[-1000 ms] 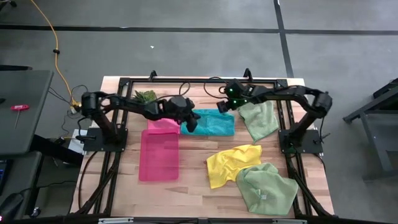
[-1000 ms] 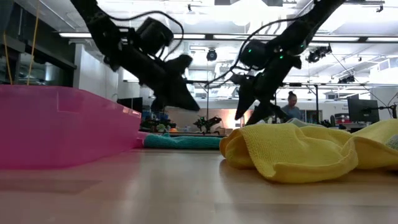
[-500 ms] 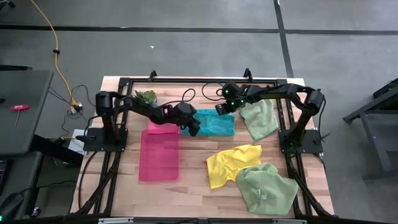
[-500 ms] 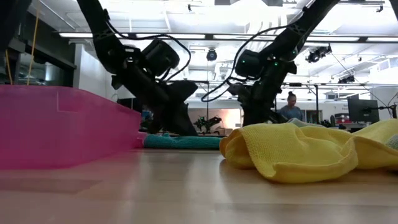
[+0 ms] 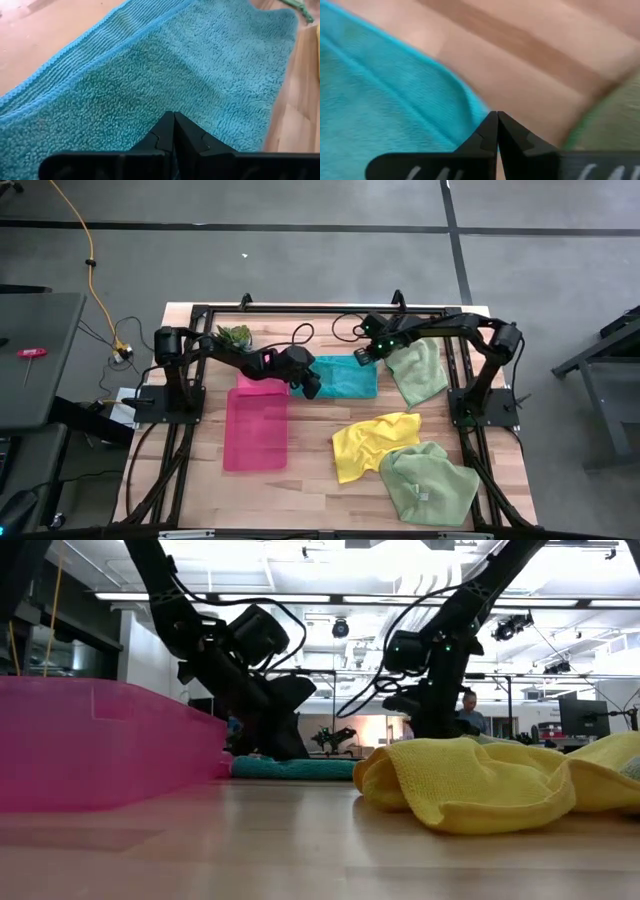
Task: Fold microfiber towels
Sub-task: Fold the blue microfiber towel
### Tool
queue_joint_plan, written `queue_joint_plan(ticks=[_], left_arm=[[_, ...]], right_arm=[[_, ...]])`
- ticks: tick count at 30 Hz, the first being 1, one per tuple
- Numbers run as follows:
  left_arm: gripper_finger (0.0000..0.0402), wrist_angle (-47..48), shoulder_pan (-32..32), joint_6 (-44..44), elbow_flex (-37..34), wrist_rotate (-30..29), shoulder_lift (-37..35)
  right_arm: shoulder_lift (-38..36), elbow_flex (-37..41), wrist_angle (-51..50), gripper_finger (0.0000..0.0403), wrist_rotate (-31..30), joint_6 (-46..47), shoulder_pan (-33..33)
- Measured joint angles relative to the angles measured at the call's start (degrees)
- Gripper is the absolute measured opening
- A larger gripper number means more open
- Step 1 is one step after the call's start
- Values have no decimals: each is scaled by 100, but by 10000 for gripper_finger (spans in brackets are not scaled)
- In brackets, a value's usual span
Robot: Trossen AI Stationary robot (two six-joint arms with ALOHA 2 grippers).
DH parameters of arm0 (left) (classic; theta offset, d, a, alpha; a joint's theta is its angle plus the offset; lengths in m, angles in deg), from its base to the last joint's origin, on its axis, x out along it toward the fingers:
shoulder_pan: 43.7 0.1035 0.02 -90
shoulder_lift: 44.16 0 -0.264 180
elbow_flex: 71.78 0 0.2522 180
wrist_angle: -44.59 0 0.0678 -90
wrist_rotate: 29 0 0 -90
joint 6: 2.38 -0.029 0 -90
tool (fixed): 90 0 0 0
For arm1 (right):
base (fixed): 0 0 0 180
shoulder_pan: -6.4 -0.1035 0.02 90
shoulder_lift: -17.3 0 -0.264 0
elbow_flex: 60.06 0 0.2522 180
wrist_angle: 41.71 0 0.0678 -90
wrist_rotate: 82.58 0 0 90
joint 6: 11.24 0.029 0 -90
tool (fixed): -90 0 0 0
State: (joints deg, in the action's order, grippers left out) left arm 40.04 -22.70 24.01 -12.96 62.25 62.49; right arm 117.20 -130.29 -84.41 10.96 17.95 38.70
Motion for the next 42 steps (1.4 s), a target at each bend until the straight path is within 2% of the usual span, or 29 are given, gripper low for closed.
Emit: queue_joint_plan(ticks=[6,10,13,15,21,29,31,35,39,42], left_arm=[[0,43,4,-42,0,0,0],[0,51,2,-42,0,-13,0],[0,51,4,-42,0,-50,0],[0,51,4,-42,0,-58,0],[0,-214,97,-152,0,-6,-5],[1,-170,602,-494,150,56,-705],[8,108,801,-520,334,26,-908],[37,1470,1196,-1067,918,-15,-1025],[85,2617,1460,-1559,1464,0,-961],[125,3048,1643,-1418,1587,375,-880]], right_arm=[[-278,0,-649,0,-586,-404,282],[-691,0,-946,0,-1172,-651,421],[-1115,0,-954,0,-1292,-770,536],[-1409,0,-958,0,-1096,-875,604],[-1955,0,-941,0,322,-1159,631],[-2010,2,-937,0,361,-1222,460],[-2010,2,-938,0,356,-1275,463],[-2010,2,-934,0,353,-1277,552],[-2008,2,-919,0,342,-1279,594],[-2007,2,-915,0,344,-1315,598]])
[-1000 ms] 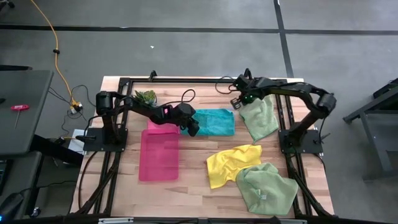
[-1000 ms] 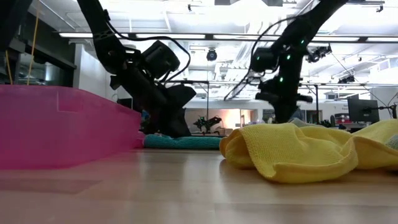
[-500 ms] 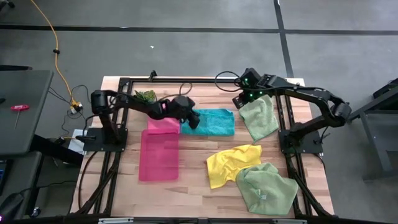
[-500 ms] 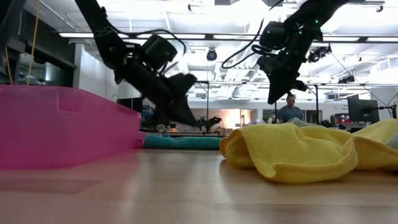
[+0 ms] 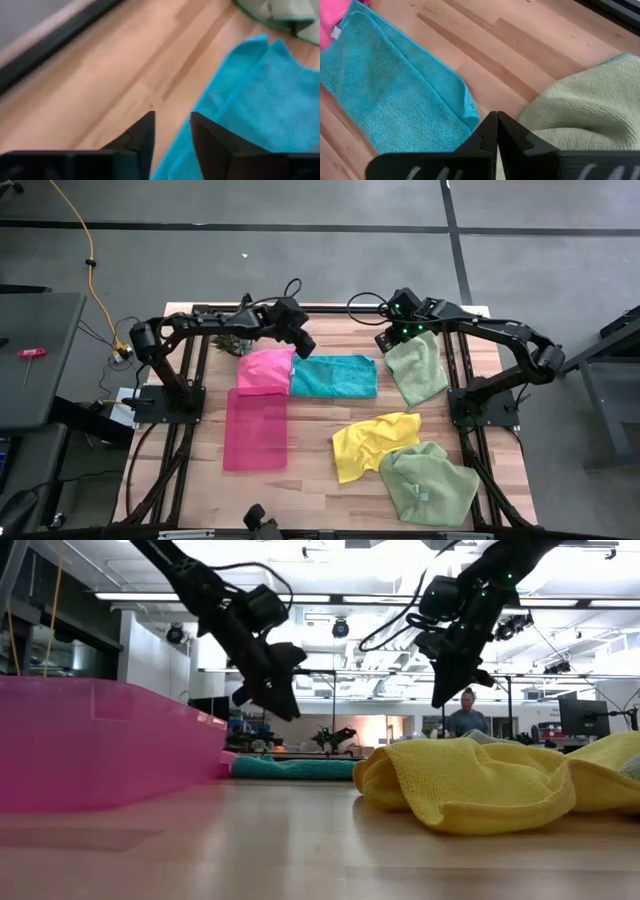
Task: Fold microfiber towels
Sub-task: Fold the blue microfiber towel
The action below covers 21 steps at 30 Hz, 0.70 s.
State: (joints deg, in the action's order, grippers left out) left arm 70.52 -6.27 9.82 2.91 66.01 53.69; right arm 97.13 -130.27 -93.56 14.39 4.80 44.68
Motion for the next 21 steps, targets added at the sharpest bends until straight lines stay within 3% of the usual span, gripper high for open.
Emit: queue_joint_plan(ticks=[3,9,16,21], left_arm=[[160,65,110,240,34,376,21],[201,472,94,216,29,343,39],[206,554,24,260,28,607,39],[206,690,-48,260,28,207,39]], right_arm=[[0,0,27,0,-50,-49,-2],[0,0,91,0,-86,-107,0],[0,3,293,0,-85,-91,0],[2,4,297,0,-84,-90,0]])
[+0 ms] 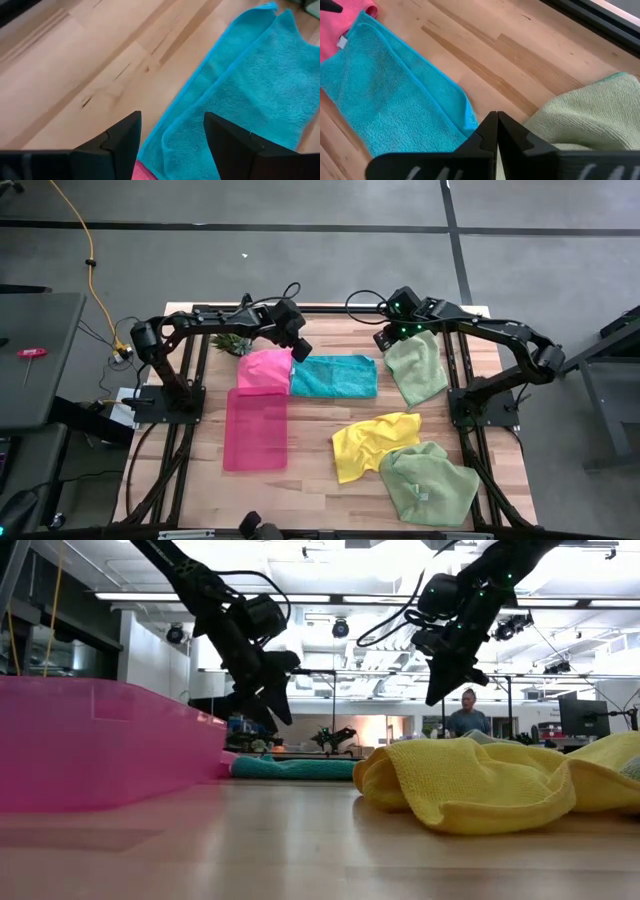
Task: Fold microfiber towels
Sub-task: Fold the blue microfiber towel
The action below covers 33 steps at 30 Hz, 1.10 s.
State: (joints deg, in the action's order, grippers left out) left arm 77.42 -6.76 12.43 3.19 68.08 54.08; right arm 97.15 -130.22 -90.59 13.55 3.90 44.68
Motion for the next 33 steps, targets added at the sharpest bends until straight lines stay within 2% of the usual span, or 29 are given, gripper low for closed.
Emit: queue_joint_plan(ticks=[9,15,26,33], left_arm=[[207,91,-465,169,3,-412,359],[207,77,-621,250,-2,-1051,435],[207,340,-626,153,-2,-1372,435],[198,337,-717,105,-1,-1332,661]], right_arm=[[0,0,7,0,1,39,0],[2,0,9,0,-4,149,0],[2,0,7,0,-7,303,0],[2,0,7,0,-11,460,0]])
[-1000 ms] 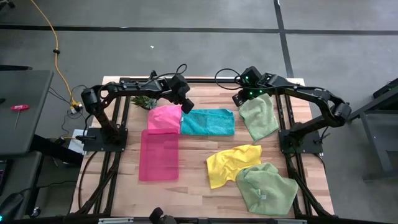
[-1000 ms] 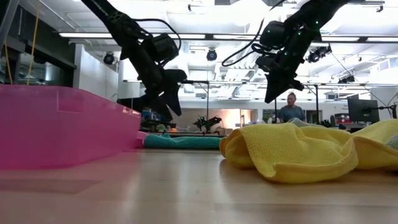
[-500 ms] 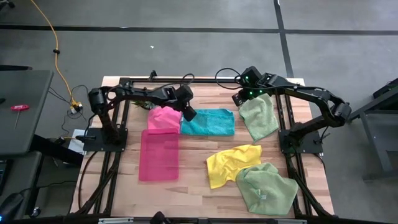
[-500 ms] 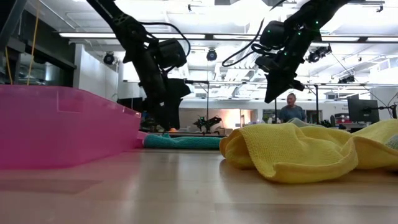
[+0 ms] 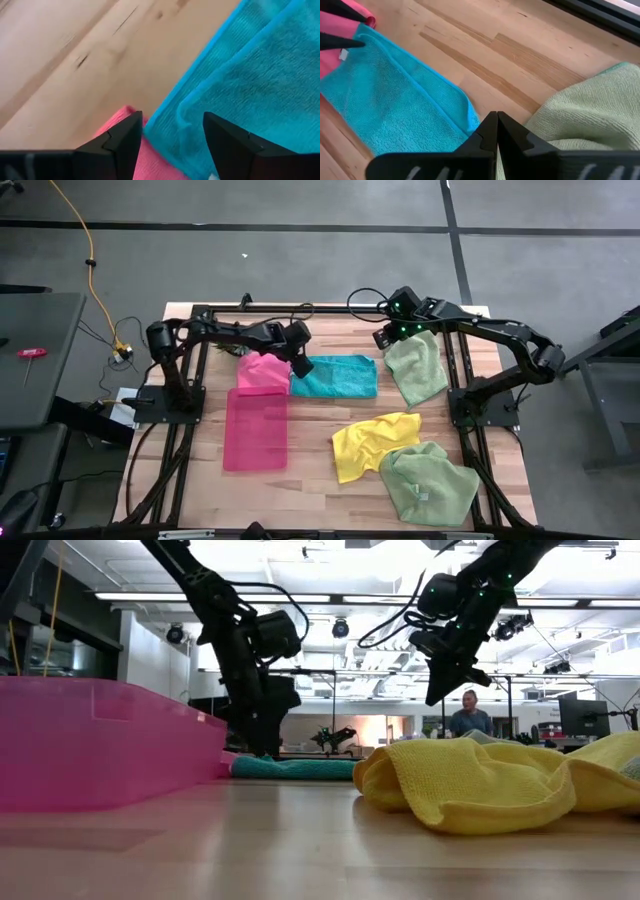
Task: Fold microfiber towels
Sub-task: Fold the blue microfiber towel
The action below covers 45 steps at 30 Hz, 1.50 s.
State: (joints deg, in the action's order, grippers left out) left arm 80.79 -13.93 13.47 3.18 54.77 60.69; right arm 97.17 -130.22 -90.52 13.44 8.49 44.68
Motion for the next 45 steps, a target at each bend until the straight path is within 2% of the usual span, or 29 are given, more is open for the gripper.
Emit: queue_joint_plan(ticks=[7,14,21,28,36,45], left_arm=[[184,-46,-150,3,-1,-202,118],[150,-88,-182,-60,-1,-284,117],[92,-15,-182,-107,-2,-308,83],[8,11,-178,-406,-3,-347,-143],[2,146,-160,-496,-3,-285,-352],[0,705,-160,-359,-1,-361,-979]], right_arm=[[0,0,0,0,-2,124,-2],[0,0,2,0,-7,235,-2],[0,0,2,0,-7,277,-2],[0,0,9,0,-7,277,-2],[0,0,13,0,-7,277,-2],[0,0,15,0,-7,246,-2]])
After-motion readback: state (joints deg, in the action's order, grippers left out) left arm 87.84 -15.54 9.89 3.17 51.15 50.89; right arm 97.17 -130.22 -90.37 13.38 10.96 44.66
